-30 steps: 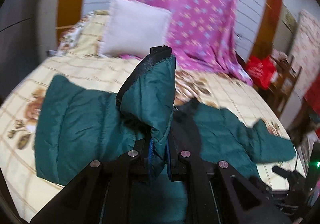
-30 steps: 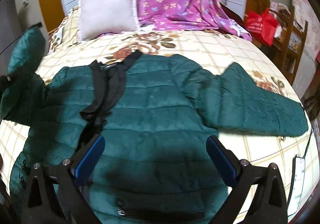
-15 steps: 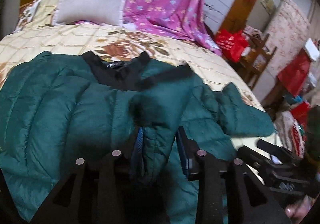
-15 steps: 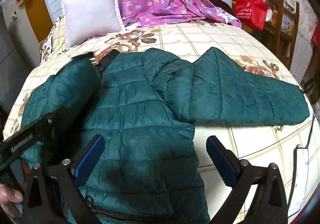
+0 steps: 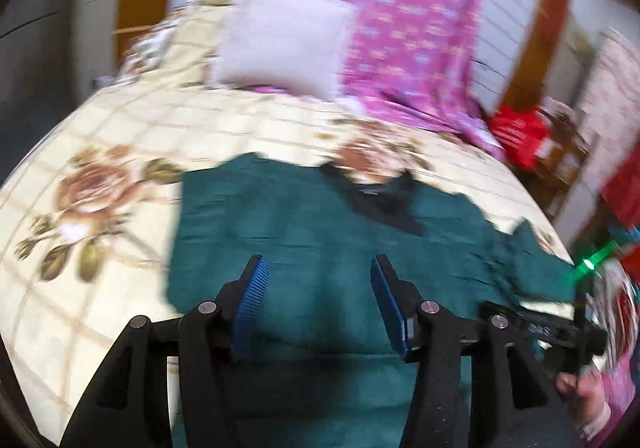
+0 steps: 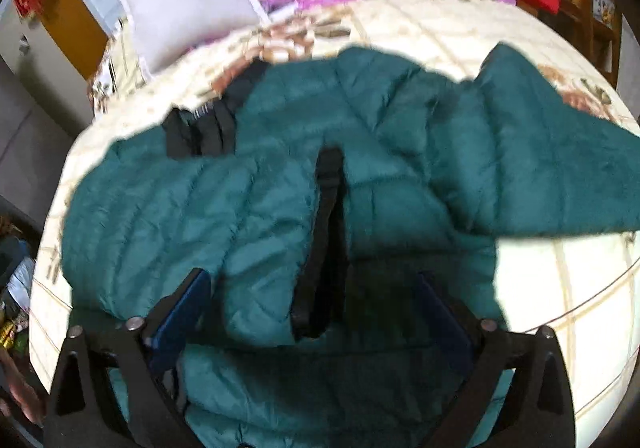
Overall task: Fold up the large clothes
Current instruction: 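Lift and fold the held side and sleeve across the jacket body, then open the left gripper and flatten the folded panel onto the jacket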
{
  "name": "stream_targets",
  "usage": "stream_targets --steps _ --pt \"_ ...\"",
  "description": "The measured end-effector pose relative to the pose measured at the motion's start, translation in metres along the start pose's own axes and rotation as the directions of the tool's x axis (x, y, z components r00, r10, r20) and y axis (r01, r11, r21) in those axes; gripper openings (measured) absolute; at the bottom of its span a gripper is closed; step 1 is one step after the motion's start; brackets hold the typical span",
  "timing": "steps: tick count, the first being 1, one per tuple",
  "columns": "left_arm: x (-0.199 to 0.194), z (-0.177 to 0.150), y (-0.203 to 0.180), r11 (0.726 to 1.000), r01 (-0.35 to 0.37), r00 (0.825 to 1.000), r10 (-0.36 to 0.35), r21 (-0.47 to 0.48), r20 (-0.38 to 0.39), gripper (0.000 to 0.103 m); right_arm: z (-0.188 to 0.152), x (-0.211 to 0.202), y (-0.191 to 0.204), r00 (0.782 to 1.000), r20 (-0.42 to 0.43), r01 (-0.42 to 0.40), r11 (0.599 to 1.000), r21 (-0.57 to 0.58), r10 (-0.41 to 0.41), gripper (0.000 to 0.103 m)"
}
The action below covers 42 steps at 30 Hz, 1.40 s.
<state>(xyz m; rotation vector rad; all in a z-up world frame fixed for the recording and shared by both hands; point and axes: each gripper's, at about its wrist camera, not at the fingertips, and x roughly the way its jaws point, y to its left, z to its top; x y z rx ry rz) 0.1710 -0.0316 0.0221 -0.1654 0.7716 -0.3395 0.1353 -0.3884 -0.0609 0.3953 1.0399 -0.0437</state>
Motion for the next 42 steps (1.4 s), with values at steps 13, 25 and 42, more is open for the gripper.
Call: stream_targets --steps 13,25,42 --pt "0.056 -0.015 0.024 0.993 -0.114 0.989 0.112 -0.014 -0.099 0.035 0.059 0.006 0.012 0.922 0.23 0.354 0.92 -0.167 -0.313 0.013" --pt "0.065 0.002 -0.013 0.991 -0.125 0.991 0.127 0.041 -0.043 0.035 0.059 -0.025 0.005 0.975 0.213 0.094 0.985 -0.146 -0.062 0.067" --pt "0.117 -0.014 -0.021 0.976 -0.21 0.974 0.213 0.051 -0.082 0.035 0.064 0.027 0.026 0.986 0.127 0.13 0.97 -0.204 -0.105 0.066"
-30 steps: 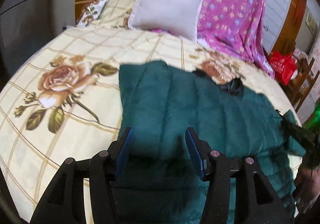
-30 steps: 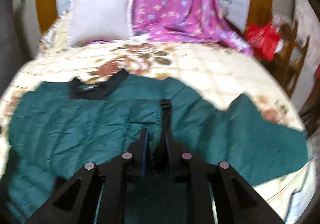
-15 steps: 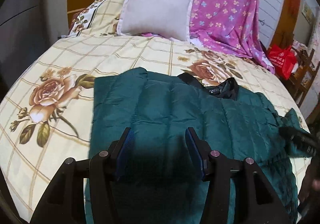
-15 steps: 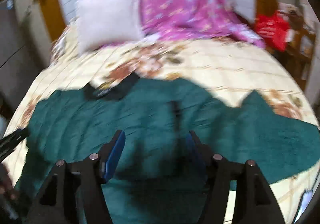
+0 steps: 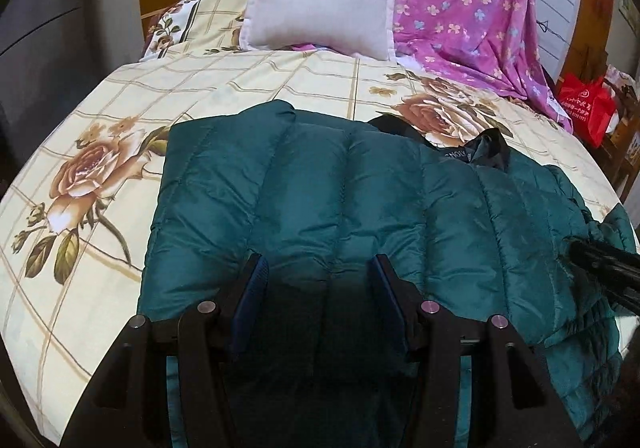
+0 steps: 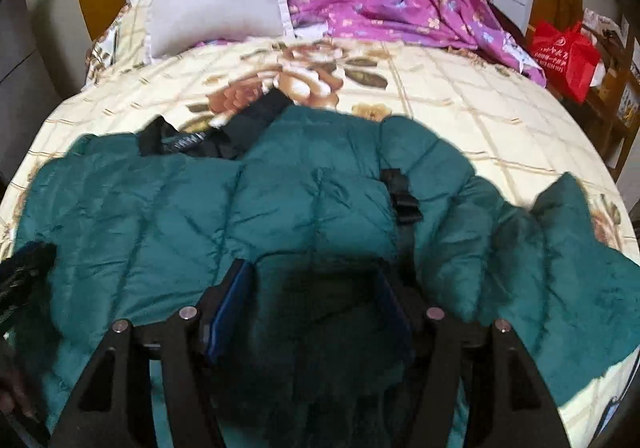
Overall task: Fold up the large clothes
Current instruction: 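Open the left gripper and flatten the folded panel onto the jacket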
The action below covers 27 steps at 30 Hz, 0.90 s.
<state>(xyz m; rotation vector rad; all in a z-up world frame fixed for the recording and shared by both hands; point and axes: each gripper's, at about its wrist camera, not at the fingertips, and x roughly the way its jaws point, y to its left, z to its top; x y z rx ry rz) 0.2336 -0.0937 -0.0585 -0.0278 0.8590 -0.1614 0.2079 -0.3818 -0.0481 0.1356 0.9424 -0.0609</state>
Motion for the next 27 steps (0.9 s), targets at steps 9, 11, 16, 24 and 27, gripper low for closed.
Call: stream_targets --steps 9,11,16,24,27 --pt "0.002 -0.002 0.0 1.0 -0.001 1.0 0.001 0.014 0.009 0.038 -0.027 0.011 0.01 0.999 -0.04 0.023 0.996 -0.085 -0.026 0.068" --pt "0.003 -0.004 -0.003 0.999 -0.004 1.0 0.003 0.035 0.011 0.041 -0.028 0.011 0.011 0.999 -0.025 0.023 0.996 -0.081 -0.025 0.068" --pt "-0.011 -0.006 -0.003 1.0 -0.004 1.0 0.004 0.027 -0.003 0.041 -0.03 -0.02 0.006 1.0 0.002 -0.019 0.999 -0.036 0.019 0.068" --pt "-0.061 -0.016 -0.017 0.999 0.042 0.999 -0.042 0.004 0.034 0.041 -0.045 -0.073 -0.004 0.998 0.057 -0.026 1.0 -0.008 0.026 0.075" --pt "-0.081 -0.021 -0.026 0.998 0.063 0.996 -0.063 0.009 0.065 0.041 -0.051 -0.092 -0.007 0.997 0.079 -0.012 1.0 -0.001 0.012 0.076"
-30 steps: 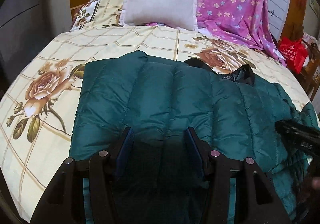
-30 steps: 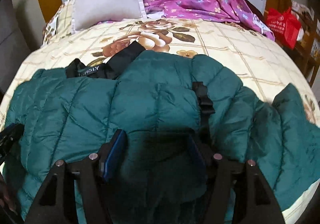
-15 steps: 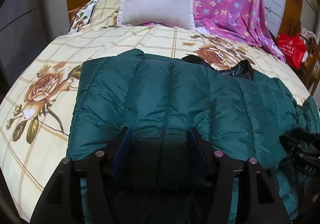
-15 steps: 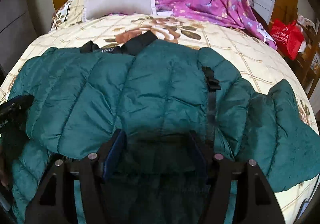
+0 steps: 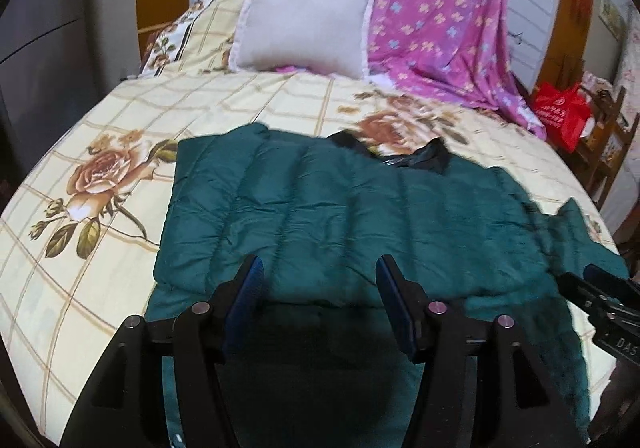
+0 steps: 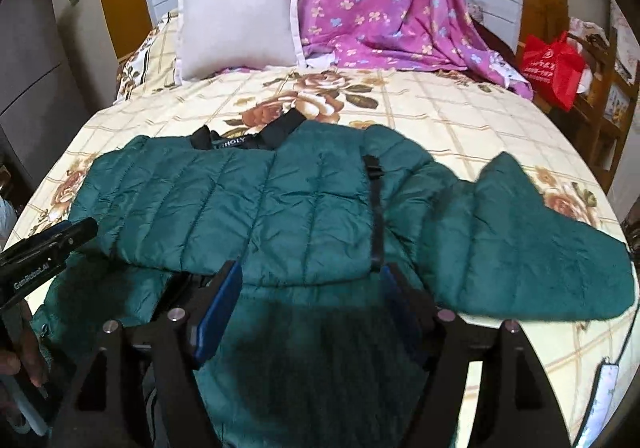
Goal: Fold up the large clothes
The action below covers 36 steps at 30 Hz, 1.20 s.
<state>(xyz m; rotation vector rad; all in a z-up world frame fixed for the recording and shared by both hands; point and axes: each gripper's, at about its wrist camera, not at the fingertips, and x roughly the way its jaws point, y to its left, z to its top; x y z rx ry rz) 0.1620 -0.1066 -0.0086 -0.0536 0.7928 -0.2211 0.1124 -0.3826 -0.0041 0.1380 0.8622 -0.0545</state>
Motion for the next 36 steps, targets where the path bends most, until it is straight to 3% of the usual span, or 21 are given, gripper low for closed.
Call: stream_targets --steps 5,11,18,26,36 --pt "-0.024 -0.008 -0.021 0.998 0.038 0.999 -0.039 0.04 0.025 0.041 -0.006 -0.023 -0.004 0.999 0.024 0.024 1.0 -0.005 -0.024 0.08" --pt "-0.048 -0.019 -0.04 0.996 0.033 0.997 -0.039 0.084 0.067 0.041 -0.015 -0.044 -0.011 0.999 0.039 0.031 1.0 -0.006 -0.03 0.08" --pt "-0.057 -0.032 -0.047 0.993 0.066 0.995 -0.073 0.098 0.069 0.04 -0.024 -0.057 -0.015 0.996 0.075 0.058 0.998 -0.011 -0.057 0.081" --pt "-0.049 -0.039 -0.045 0.996 0.057 0.991 -0.064 0.065 0.12 0.04 -0.029 -0.043 -0.02 0.991 0.11 0.072 0.997 0.005 -0.073 0.082" --pt "-0.018 -0.033 -0.042 0.998 0.036 0.996 -0.04 0.044 0.083 0.04 -0.026 -0.008 -0.028 0.992 0.069 0.107 0.994 0.006 -0.107 0.083"
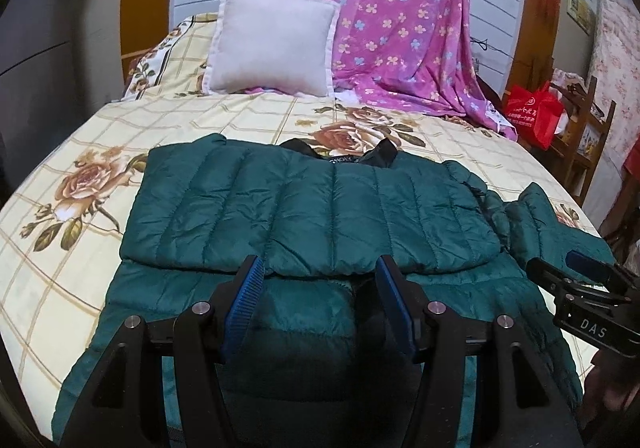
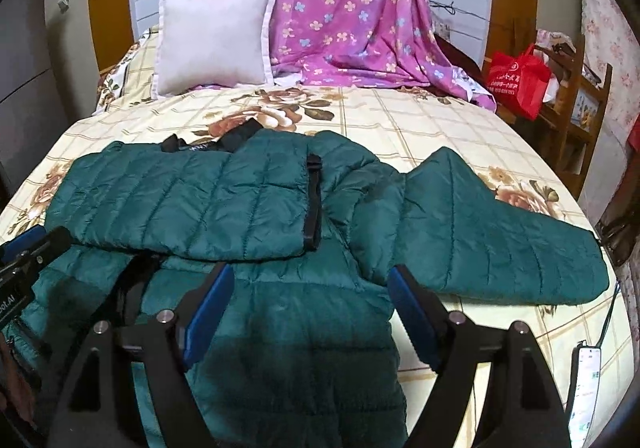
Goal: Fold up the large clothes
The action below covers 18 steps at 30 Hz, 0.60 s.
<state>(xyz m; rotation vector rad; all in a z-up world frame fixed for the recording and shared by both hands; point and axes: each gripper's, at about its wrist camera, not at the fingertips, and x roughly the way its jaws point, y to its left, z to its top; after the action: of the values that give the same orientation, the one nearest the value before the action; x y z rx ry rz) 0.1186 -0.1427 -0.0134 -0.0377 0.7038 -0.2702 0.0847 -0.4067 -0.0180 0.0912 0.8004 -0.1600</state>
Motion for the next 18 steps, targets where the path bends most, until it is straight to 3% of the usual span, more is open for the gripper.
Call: stream_targets --steps 8,18 --pt "0.001 -0.001 0.015 0.998 -0.014 1.0 0.014 -0.058 -0.01 0.04 -0.001 0.009 -0.001 1.0 -0.017 -0.002 1.0 0.013 0.002 0.083" --pt "-0.002 -0.003 0.015 0.998 -0.019 1.0 0.019 -0.052 -0.011 0.04 -0.007 0.011 -0.004 1.0 -0.024 0.01 1.0 0.024 -0.009 0.083"
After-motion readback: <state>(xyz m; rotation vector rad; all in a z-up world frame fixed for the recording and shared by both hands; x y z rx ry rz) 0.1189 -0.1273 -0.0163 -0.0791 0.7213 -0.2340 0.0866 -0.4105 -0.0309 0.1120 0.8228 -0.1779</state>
